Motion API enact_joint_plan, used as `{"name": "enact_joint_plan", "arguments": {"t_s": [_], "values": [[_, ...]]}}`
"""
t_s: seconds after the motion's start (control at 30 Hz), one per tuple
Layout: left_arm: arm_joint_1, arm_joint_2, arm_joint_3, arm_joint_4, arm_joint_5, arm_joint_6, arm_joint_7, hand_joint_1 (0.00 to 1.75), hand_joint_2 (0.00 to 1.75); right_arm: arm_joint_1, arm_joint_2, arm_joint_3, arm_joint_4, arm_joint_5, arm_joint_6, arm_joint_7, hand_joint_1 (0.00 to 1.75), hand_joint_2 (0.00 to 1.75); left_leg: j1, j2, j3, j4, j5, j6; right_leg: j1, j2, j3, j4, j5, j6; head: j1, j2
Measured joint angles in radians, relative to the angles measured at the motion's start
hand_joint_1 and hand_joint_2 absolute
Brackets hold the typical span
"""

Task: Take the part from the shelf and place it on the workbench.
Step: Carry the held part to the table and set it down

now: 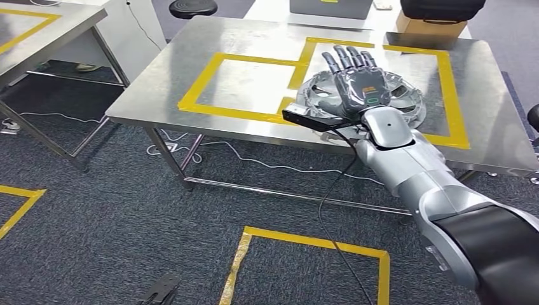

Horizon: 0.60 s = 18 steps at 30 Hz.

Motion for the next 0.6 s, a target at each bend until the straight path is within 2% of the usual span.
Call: {"name": "enact_joint_plan", "arguments": {"t_s": [0.03,0.17,0.23,0.27,0.3,0.33,0.4,0.43,0.47,0.5,0.57,0.6], "values": [[0.0,0.0,0.001,0.0,0.003,0.001,0.004,0.0,0.0,0.0,0.0,0.0,-0.001,0.0,0.0,0.0,0.0,1.75,-0.001,0.0,0.0,0.001,-0.001,0.001,-0.001,0.0,0.0,-0.001,0.001,0.001,0.0,0.0],[0.0,-0.001,0.003,0.0,0.01,0.002,0.014,0.0,0.0,0.001,-0.001,0.0,-0.002,-0.001,0.002,-0.001,0.0,0.0,-0.006,0.0,-0.001,0.004,-0.001,0.01,-0.006,0.004,0.002,-0.005,0.005,0.008,0.0,0.0],[-0.001,-0.002,0.004,0.0,0.013,0.003,0.015,0.0,0.0,0.002,-0.002,0.0,-0.004,-0.002,0.002,0.0,0.0,0.0,-0.004,0.006,0.005,-0.007,0.009,0.017,-0.006,0.003,0.003,-0.008,0.006,0.014,0.0,0.0],[-0.001,-0.003,0.005,0.0,0.015,0.004,0.015,0.0,0.0,0.002,-0.004,0.0,-0.005,-0.003,0.002,0.0,0.0,0.0,-0.001,0.01,0.009,-0.015,0.016,0.021,-0.005,-0.005,-0.001,0.0,-0.005,0.016,0.001,0.0],[-0.002,-0.004,0.006,0.0,0.016,0.004,0.015,0.0,0.0,0.001,-0.005,0.0,-0.007,-0.003,0.002,0.0,0.0,0.0,0.001,0.015,0.012,-0.023,0.021,0.025,-0.004,-0.016,-0.011,0.029,-0.031,0.017,0.003,0.0],[-0.002,-0.004,0.006,0.0,0.016,0.005,0.015,0.0,0.0,0.002,-0.007,0.0,-0.007,-0.004,0.002,0.0,0.0,0.0,0.003,0.02,0.013,-0.027,0.024,0.027,-0.003,-0.03,-0.029,0.08,-0.069,0.018,0.005,0.0],[-0.001,-0.005,0.007,0.0,0.016,0.005,0.015,0.0,0.0,0.006,-0.008,0.001,-0.007,-0.005,0.002,0.0,0.0,0.0,0.004,0.029,0.011,-0.028,0.027,0.027,-0.004,-0.044,-0.072,0.215,-0.145,0.022,0.007,0.0],[-0.001,-0.005,0.007,0.0,0.016,0.004,0.015,0.0,0.0,0.01,-0.009,0.002,-0.007,-0.006,0.002,0.0,0.0,0.0,0.005,0.032,0.008,-0.028,0.029,0.025,-0.005,-0.046,-0.082,0.26,-0.164,0.024,0.007,0.0],[-0.001,-0.006,0.007,0.0,0.016,0.004,0.015,0.0,0.0,0.012,-0.009,0.002,-0.007,-0.007,0.002,0.0,0.0,0.0,0.006,0.035,0.005,-0.028,0.031,0.022,-0.007,-0.047,-0.074,0.268,-0.165,0.027,0.007,0.0],[-0.001,-0.006,0.008,0.0,0.016,0.004,0.015,0.0,0.0,0.014,-0.01,0.002,-0.007,-0.008,0.002,0.0,0.0,0.0,0.009,0.036,0.002,-0.027,0.034,0.018,-0.009,-0.049,-0.045,0.235,-0.149,0.031,0.007,0.0],[-0.001,-0.005,0.008,0.0,0.016,0.002,0.015,0.0,0.0,0.013,-0.011,0.002,-0.008,-0.009,0.002,0.0,0.0,0.0,0.015,0.037,-0.007,-0.024,0.042,0.005,-0.012,-0.054,0.05,0.099,-0.111,0.038,0.008,0.0],[-0.001,-0.005,0.008,0.0,0.016,0.002,0.015,0.0,0.0,0.011,-0.011,0.003,-0.009,-0.01,0.002,0.0,0.0,0.0,0.016,0.037,-0.01,-0.022,0.045,-0.002,-0.012,-0.055,0.086,0.047,-0.097,0.036,0.008,0.0]]}}
